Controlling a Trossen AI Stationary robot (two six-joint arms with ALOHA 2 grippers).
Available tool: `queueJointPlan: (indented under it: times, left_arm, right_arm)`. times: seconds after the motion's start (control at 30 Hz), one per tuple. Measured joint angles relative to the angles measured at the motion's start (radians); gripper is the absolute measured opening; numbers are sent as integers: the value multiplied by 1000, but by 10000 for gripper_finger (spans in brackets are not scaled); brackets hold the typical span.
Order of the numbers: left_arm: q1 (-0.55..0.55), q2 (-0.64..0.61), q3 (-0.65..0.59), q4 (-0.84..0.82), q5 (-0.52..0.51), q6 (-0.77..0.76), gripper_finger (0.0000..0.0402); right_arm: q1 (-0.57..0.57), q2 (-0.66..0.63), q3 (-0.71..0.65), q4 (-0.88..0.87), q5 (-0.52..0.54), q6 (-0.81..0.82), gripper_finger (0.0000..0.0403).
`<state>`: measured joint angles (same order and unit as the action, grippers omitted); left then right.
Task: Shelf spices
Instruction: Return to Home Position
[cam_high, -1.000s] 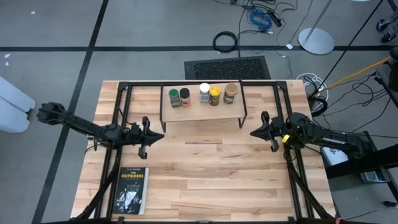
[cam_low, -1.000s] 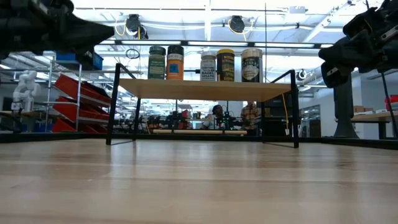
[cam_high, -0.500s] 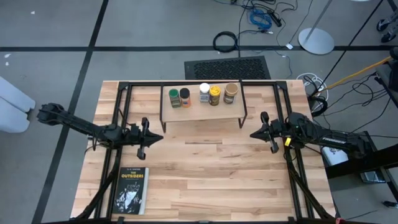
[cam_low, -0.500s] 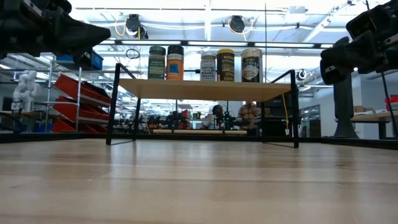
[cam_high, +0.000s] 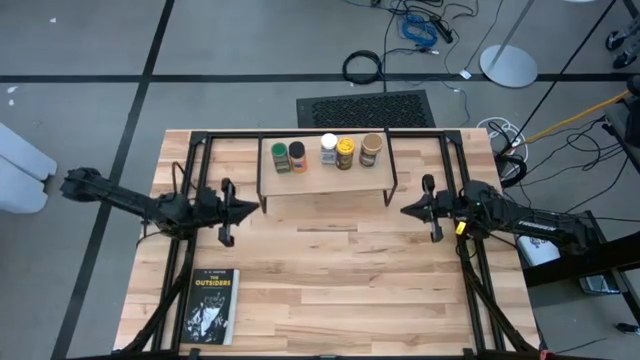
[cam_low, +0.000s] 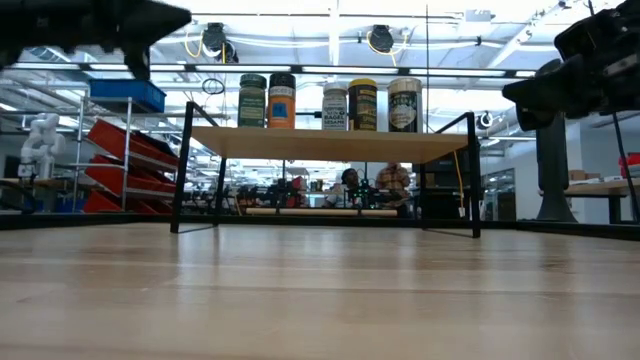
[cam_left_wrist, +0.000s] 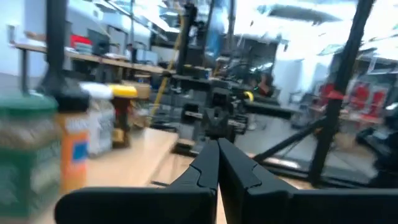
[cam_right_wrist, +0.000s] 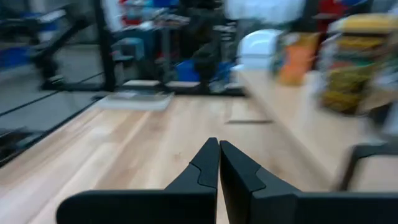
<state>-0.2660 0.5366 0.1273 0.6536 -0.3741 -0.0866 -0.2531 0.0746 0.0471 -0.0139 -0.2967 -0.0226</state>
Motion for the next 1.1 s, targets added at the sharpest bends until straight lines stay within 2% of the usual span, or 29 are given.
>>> queueJointPlan:
  times: [0.1, 0.17, 0.23, 0.33, 0.47, 0.53, 0.7, 0.87, 0.97, 1.1]
  left_arm:
    - [23, -1, 143, -239, -8, 23, 14]
    - [40, 2, 232, -406, -29, 41, 28]
    - [54, 3, 286, -477, -51, 94, 46]
    - [83, -8, 324, -471, -75, 170, 79]
    - [120, -46, 323, -511, -101, 173, 118]
    - [124, -65, 304, -543, -79, 172, 131]
    - [115, -108, 256, -593, -33, 167, 138]
    - [134, -145, 245, -586, -115, 198, 138]
    - [143, -167, 245, -605, -120, 143, 138]
    - [139, -188, 241, -651, -1, 96, 138]
  right_arm:
    - [-1, 0, 0, 51, 79, 11, 0]
    - [-1, 0, 0, 55, 91, 4, 0]
    - [0, 1, 0, 48, 94, -3, 0]
    - [0, 2, 0, 83, 142, 1, 0]
    - [0, 2, 0, 158, 166, 34, 0]
    - [0, 1, 0, 151, 161, 54, 0]
    - [0, 2, 0, 103, 111, 89, 0]
    - [0, 1, 3, 138, 131, 76, 0]
    - [0, 2, 5, 133, 139, 73, 0]
    - [0, 2, 5, 72, 132, 86, 0]
